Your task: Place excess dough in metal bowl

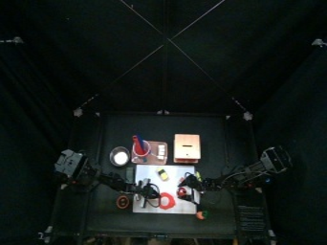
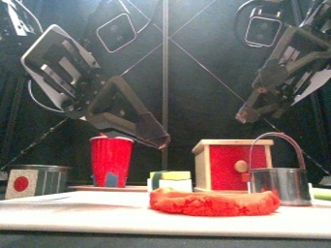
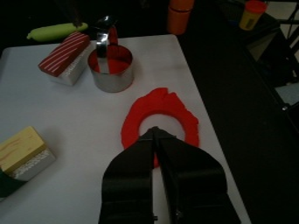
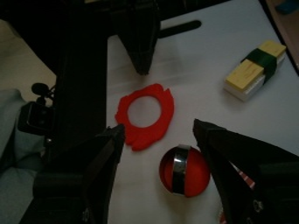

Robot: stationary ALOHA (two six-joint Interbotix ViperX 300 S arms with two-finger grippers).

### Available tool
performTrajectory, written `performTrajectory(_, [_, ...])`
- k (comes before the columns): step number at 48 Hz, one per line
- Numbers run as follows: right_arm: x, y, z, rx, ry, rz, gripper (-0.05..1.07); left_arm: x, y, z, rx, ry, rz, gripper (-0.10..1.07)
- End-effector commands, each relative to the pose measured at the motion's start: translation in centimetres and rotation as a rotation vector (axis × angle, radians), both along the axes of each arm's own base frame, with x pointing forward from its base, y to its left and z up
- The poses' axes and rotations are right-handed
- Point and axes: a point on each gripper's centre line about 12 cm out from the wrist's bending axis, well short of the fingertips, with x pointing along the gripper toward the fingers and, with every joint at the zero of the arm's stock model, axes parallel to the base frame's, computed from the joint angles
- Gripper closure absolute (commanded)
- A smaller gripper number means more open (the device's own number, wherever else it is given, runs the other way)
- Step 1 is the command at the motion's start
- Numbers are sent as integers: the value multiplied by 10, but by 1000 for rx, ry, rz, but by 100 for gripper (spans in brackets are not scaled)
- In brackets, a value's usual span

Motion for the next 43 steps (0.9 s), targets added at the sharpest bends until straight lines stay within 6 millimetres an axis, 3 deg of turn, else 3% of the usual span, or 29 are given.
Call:
performTrajectory(1, [1, -2, 14, 9, -48, -6, 8, 5, 3, 15, -14, -46, 15, 55])
performTrajectory(16, [-9, -11, 4, 10, -18, -32, 8, 16, 14, 19, -17, -53, 44, 49])
performTrajectory(31, [-16, -16, -4, -2, 5, -41, 8, 32, 7, 3, 1, 89, 1, 17])
performTrajectory(43, [-19, -17, -8, 3, 20, -48, 8, 45, 12, -1, 6, 189, -4, 13])
